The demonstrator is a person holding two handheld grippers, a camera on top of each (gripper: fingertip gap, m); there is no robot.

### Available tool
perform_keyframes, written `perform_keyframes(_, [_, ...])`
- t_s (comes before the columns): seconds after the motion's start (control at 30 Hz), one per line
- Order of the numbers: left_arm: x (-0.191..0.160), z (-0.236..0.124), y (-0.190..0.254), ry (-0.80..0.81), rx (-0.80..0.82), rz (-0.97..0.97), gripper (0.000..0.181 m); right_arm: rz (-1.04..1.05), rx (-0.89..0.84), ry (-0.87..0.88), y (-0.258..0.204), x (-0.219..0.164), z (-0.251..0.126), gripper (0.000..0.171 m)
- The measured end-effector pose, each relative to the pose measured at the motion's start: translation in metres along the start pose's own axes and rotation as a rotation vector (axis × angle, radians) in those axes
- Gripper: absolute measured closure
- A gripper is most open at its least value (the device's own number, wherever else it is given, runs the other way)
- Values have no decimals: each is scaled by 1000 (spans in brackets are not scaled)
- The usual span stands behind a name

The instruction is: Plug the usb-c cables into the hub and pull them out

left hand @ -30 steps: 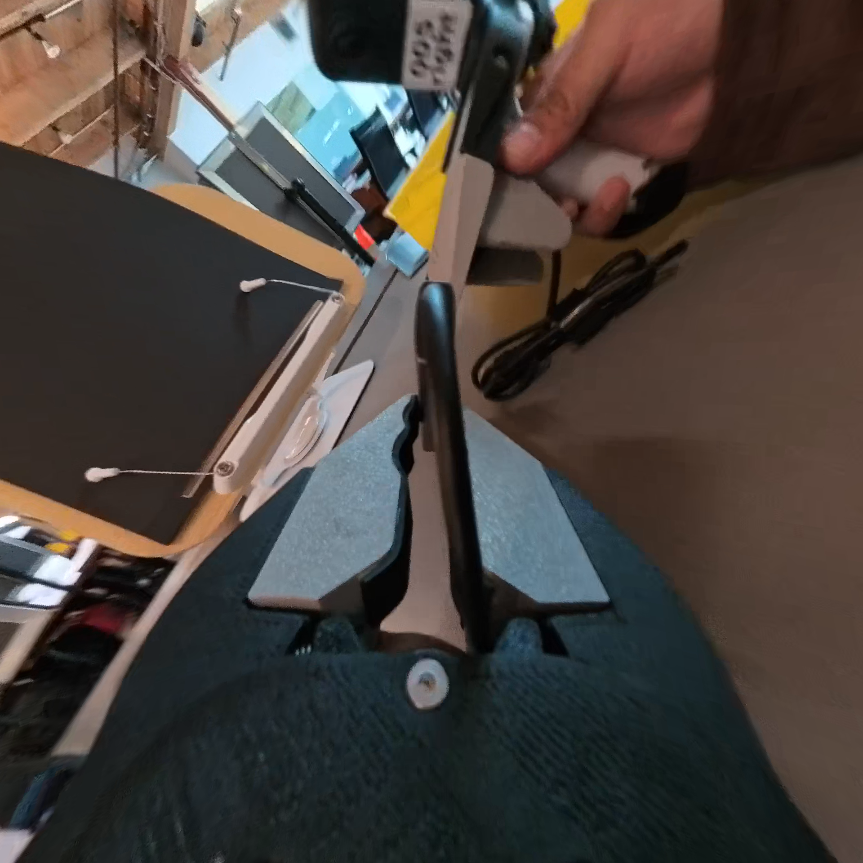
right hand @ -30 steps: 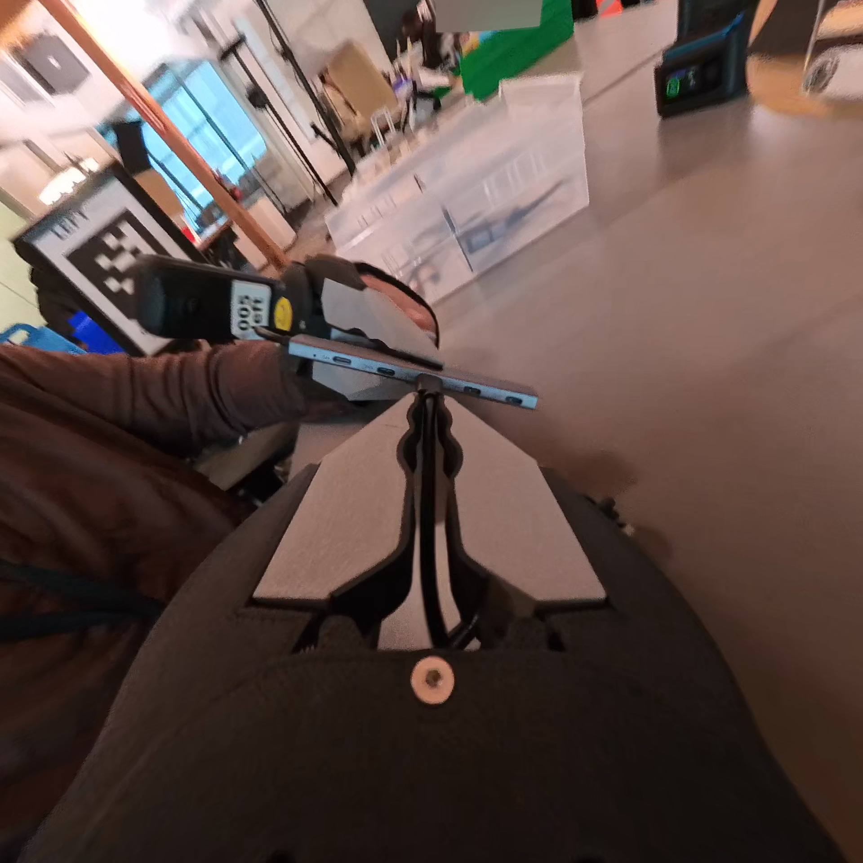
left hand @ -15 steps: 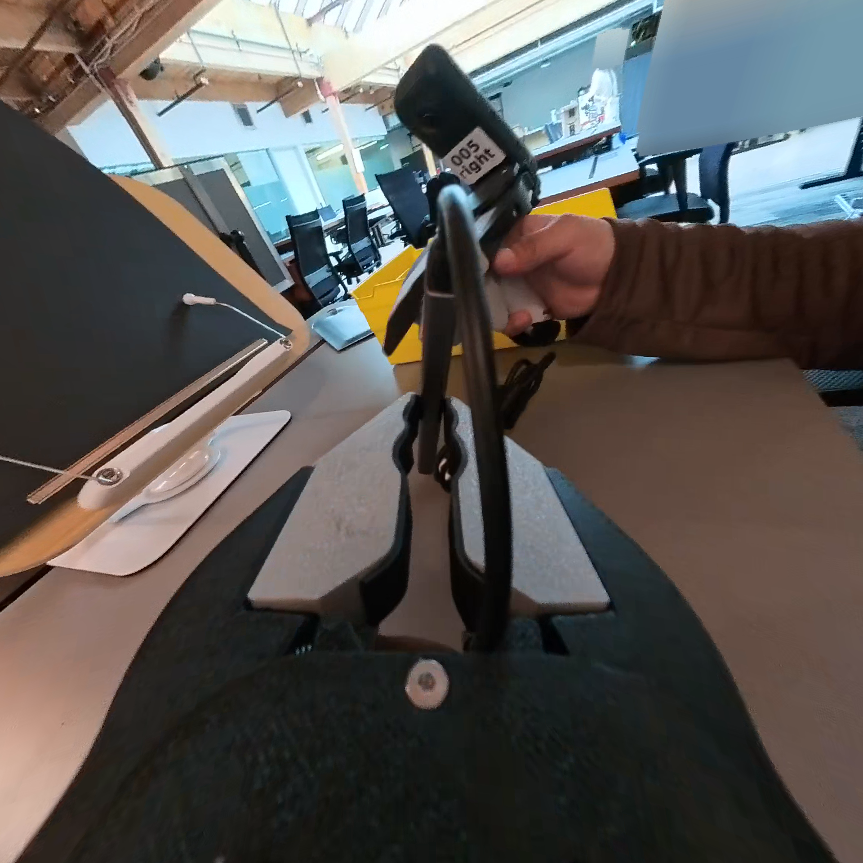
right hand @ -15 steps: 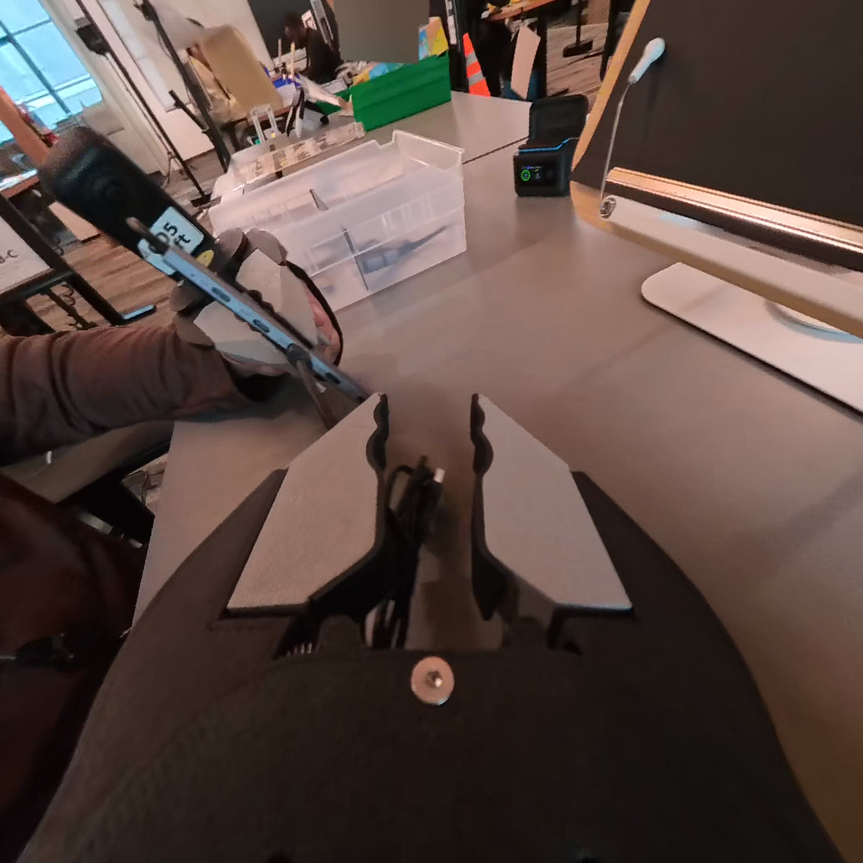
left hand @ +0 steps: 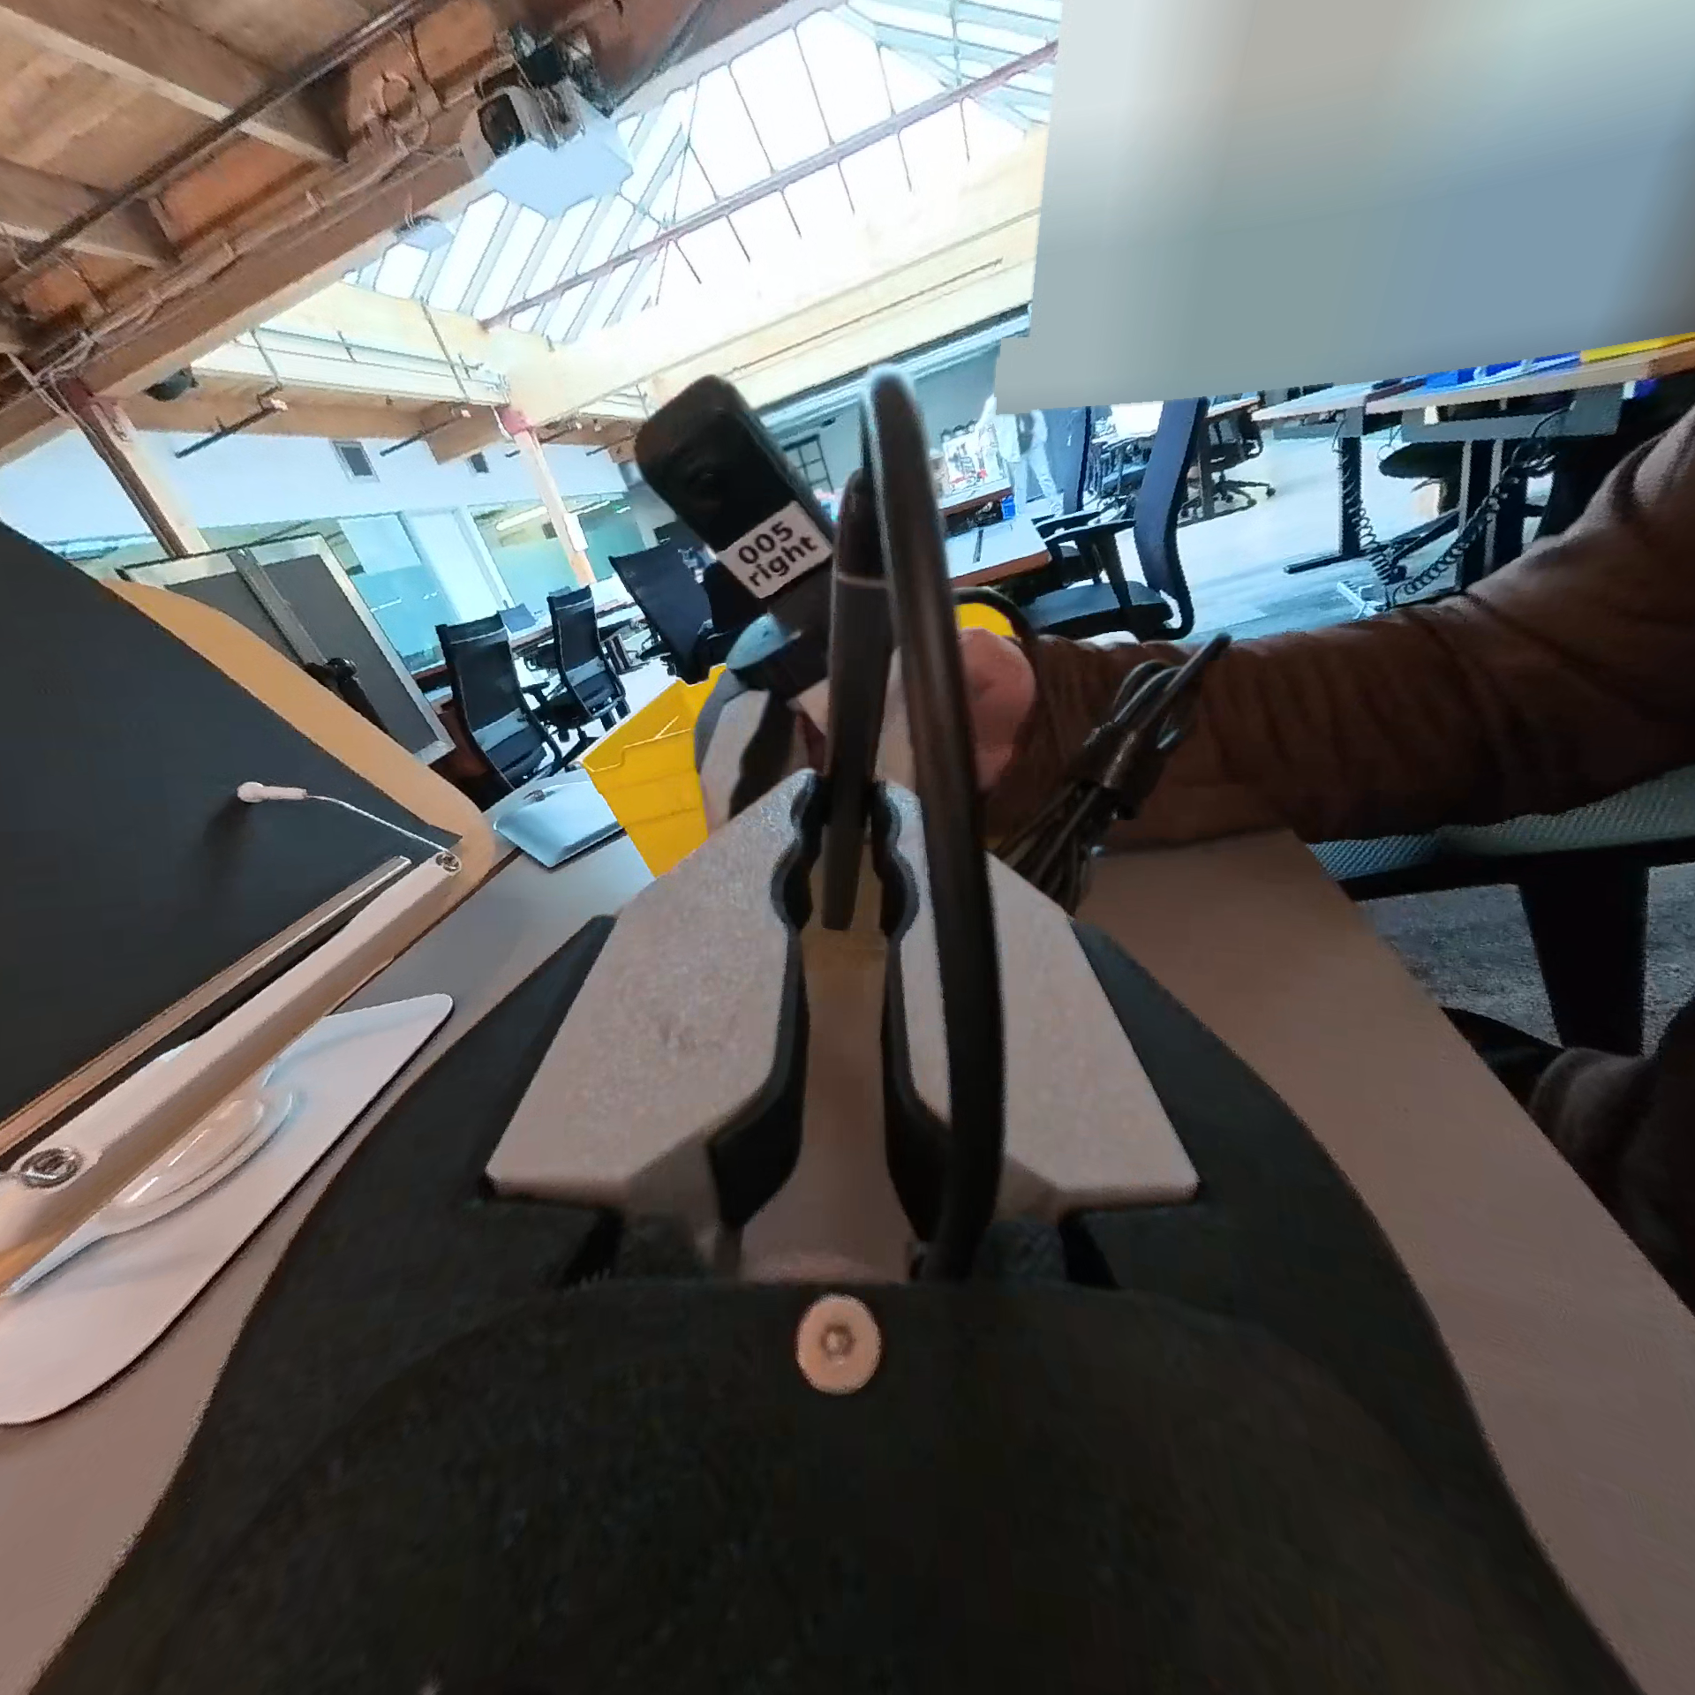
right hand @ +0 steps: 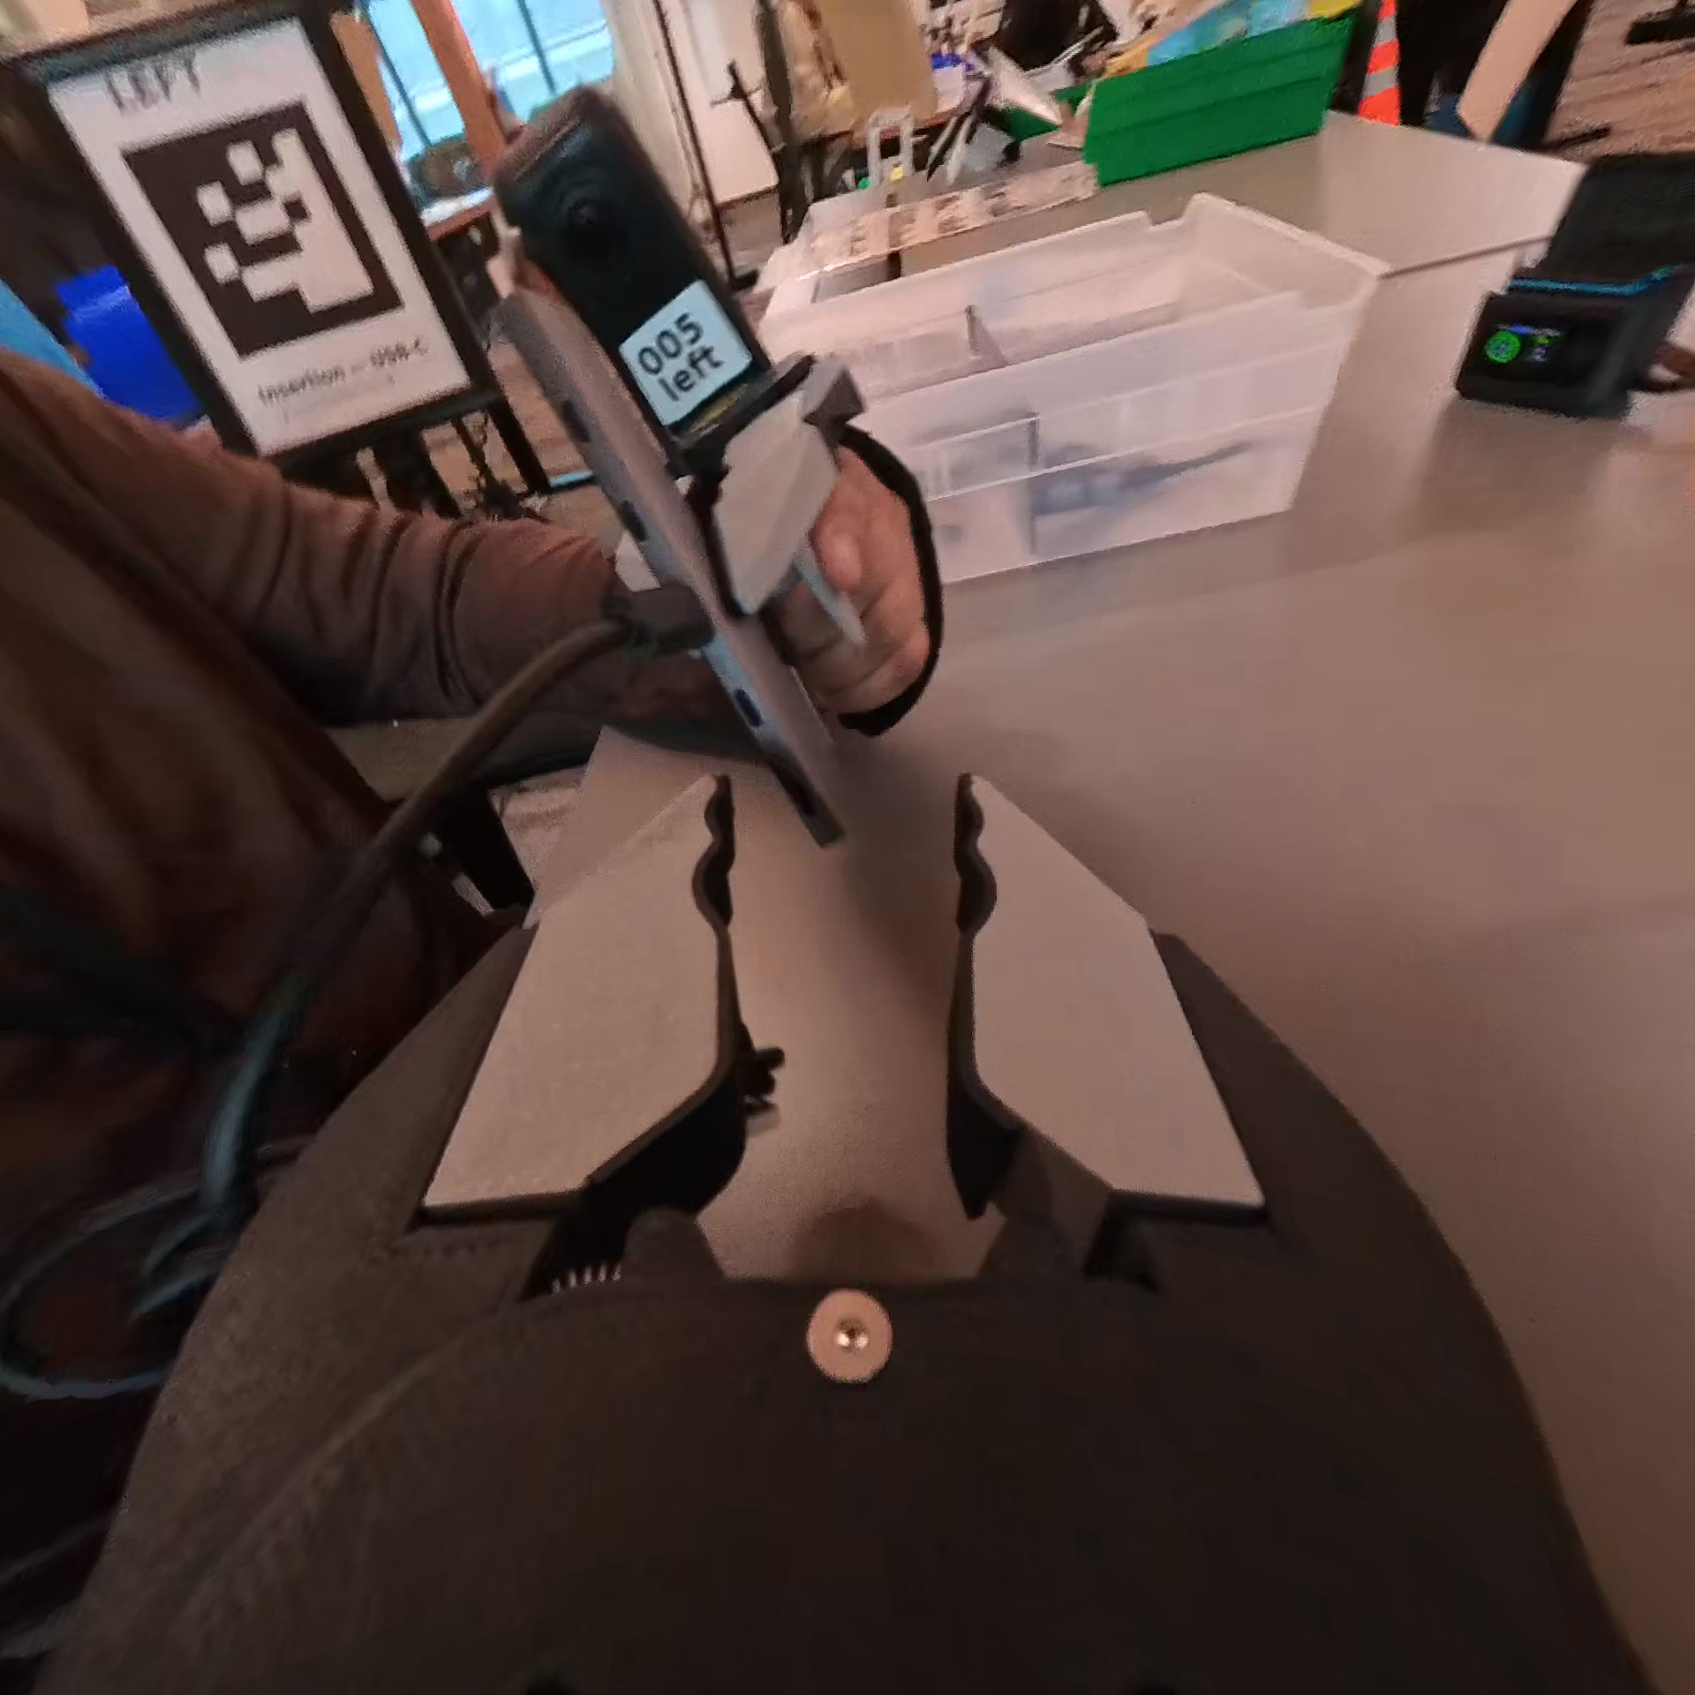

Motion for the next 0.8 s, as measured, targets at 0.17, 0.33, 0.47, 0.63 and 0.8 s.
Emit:
perform_keyframes(0.17, [-12,9,0,-70,36,-5,173,-199,-95,-80,-8,-3,14,159])
perform_keyframes(0.33, [-30,5,-30,-232,270,-21,152,-479,-635,-114,20,10,-20,159])
perform_keyframes(0.47, [-51,-1,-48,-386,401,-69,130,-712,-1015,-281,34,12,-42,161])
perform_keyframes(0.63, [-47,-13,-61,-381,488,-93,125,-807,-1120,-467,48,-2,-49,160])
perform_keyframes(0.8, [-24,-18,-51,-304,574,-77,125,-843,-995,-651,53,-30,-36,161])
Point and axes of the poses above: each gripper's, where its closed fingertips meet, z out along the fingers, x out of its top, y = z × x across the jaws, the point moved 5 cm from there along -z, back along the fingers, and after that the axes turned 1 degree about z, right-handed, at the moved point
